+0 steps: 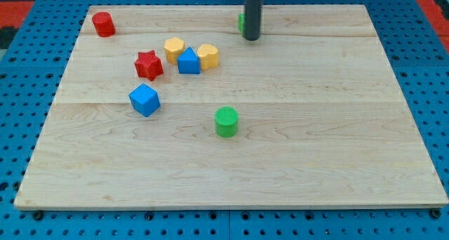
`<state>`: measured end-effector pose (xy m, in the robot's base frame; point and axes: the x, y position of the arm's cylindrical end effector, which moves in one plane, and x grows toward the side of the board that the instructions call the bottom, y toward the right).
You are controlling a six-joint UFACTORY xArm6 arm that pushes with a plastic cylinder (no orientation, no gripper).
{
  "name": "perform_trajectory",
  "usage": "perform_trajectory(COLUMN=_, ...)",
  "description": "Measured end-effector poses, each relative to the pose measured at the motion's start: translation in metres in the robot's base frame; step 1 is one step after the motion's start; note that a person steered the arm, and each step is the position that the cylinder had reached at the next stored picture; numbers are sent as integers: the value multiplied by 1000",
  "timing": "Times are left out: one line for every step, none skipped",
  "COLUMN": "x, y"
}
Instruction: Place the green star to the top of the yellow heart
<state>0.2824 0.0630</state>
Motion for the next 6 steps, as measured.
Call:
perform_trajectory(x=-21, y=29)
perform_trajectory(x=-56, y=31)
perform_trajectory(x=-34, y=-24)
perform_trajectory(x=-31, y=19)
perform_trajectory(x=-8, y=44)
perform_trajectory(x=-10, y=-20)
